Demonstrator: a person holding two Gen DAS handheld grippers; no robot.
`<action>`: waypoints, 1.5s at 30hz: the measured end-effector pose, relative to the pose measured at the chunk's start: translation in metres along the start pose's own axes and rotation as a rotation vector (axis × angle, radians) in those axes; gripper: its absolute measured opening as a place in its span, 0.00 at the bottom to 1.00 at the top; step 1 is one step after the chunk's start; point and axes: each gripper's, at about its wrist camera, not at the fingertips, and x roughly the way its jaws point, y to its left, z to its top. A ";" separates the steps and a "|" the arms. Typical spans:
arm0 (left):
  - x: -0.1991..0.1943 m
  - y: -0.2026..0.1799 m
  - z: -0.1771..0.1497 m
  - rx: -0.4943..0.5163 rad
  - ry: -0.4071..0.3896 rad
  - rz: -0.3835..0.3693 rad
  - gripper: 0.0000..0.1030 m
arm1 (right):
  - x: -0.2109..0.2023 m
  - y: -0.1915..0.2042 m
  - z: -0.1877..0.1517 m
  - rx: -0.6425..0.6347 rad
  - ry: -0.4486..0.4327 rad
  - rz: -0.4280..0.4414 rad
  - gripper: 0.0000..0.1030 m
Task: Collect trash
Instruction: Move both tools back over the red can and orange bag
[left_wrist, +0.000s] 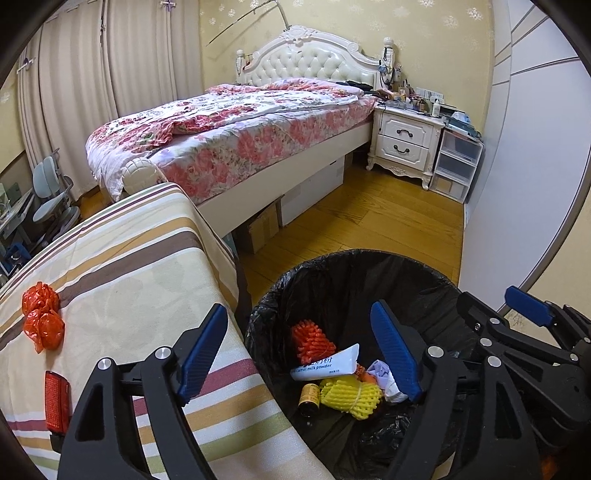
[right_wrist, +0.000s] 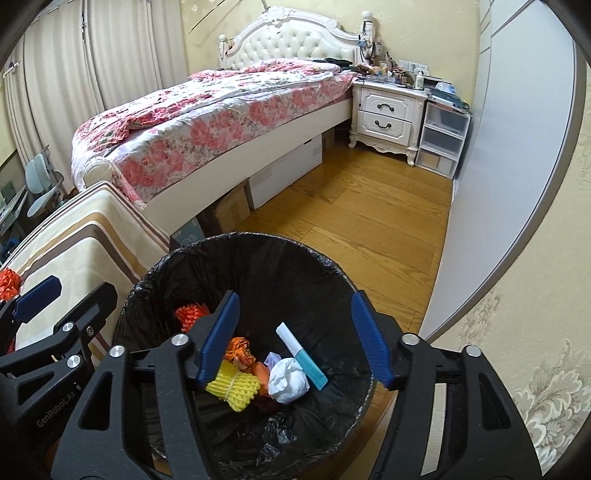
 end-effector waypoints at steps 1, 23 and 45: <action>-0.001 0.001 0.000 -0.003 -0.001 0.001 0.76 | -0.001 -0.001 0.001 0.003 -0.006 -0.006 0.67; -0.029 0.023 -0.011 -0.025 -0.018 0.052 0.81 | -0.023 0.005 -0.004 -0.003 -0.026 -0.034 0.84; -0.075 0.101 -0.050 -0.143 -0.010 0.180 0.81 | -0.054 0.081 -0.025 -0.123 -0.030 0.094 0.84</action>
